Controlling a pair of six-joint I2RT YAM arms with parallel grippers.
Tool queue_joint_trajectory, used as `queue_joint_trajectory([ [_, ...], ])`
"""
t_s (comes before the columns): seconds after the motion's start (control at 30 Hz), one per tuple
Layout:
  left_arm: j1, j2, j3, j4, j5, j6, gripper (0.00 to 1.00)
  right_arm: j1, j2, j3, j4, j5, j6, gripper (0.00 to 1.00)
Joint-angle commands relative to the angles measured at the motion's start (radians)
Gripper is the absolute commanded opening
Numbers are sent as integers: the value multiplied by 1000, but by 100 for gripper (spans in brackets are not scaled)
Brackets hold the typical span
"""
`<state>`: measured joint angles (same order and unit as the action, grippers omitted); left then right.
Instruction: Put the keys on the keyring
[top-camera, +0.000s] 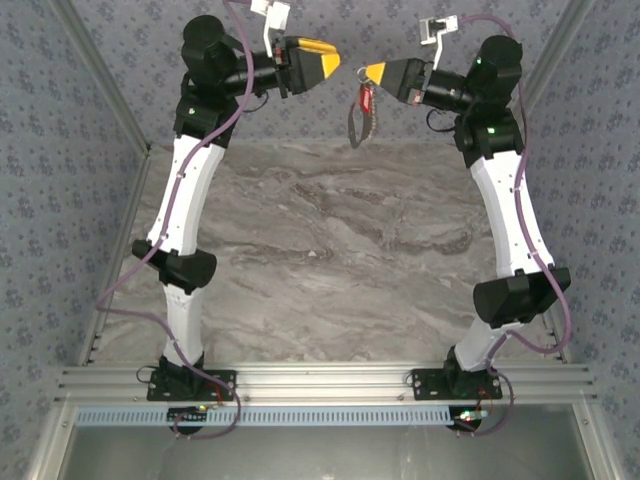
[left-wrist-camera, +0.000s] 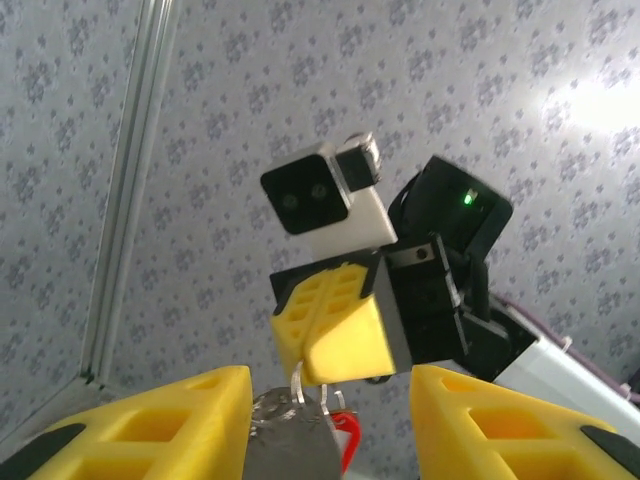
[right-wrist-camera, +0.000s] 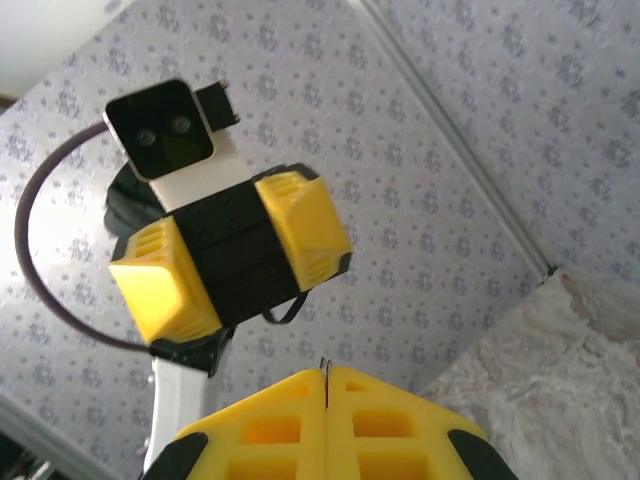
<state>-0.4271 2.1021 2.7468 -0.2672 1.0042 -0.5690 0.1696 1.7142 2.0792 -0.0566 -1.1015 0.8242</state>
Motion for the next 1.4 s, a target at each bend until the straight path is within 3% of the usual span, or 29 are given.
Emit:
queue_joint_trajectory([
  [0.0,7,-6,27,-121,31,109,42,1,11,52,-81,-89,-82,0],
  [0.4,-3,21,17,-149,68,124,36,26,27,65,-165,-95,-145,0],
  [1.13,-42,49,13,-141,94,113,32,25,40,63,-56,-112,-63,0],
  [1.37,-52,55,16,-141,98,110,26,20,35,44,-24,-115,-38,0],
])
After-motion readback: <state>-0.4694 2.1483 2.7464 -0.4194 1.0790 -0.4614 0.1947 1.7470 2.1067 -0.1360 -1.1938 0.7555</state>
